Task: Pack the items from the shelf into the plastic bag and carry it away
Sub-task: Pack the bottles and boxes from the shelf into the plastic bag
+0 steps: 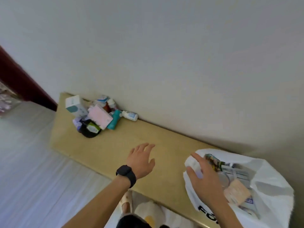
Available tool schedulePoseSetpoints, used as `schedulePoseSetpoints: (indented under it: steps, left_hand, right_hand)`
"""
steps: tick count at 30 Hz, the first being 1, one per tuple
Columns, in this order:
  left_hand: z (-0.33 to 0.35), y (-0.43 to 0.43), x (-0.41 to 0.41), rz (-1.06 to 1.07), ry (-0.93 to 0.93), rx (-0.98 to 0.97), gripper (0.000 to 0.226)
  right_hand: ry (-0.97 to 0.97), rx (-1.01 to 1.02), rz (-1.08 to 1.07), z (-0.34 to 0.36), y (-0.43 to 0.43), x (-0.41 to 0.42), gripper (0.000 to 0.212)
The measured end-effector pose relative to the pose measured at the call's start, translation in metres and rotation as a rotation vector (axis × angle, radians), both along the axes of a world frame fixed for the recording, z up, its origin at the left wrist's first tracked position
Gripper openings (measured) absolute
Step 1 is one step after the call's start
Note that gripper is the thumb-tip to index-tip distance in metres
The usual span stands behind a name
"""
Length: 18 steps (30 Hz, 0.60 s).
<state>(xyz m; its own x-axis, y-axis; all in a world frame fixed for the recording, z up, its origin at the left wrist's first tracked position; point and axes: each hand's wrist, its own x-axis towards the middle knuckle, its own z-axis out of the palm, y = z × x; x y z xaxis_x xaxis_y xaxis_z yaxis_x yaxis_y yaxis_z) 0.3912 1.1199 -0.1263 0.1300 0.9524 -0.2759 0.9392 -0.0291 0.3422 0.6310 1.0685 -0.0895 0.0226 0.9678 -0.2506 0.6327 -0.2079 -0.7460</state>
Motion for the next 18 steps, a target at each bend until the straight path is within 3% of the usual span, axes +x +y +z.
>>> schedulePoseSetpoints:
  steps: [5, 13, 18]
  left_hand:
    - [-0.019, 0.011, -0.1, 0.209, -0.022, -0.115, 0.06]
    - [-0.071, 0.071, -0.239, 0.461, -0.088, -0.24, 0.071]
    - [-0.09, 0.137, -0.3, 0.502, -0.126, -0.189, 0.081]
  right_hand:
    - [-0.123, 0.003, 0.178, -0.032, 0.042, -0.091, 0.051]
    - [-0.212, -0.325, 0.411, -0.1, 0.108, -0.223, 0.061]
    - [-0.211, -0.544, 0.367, -0.135, 0.182, -0.284, 0.066]
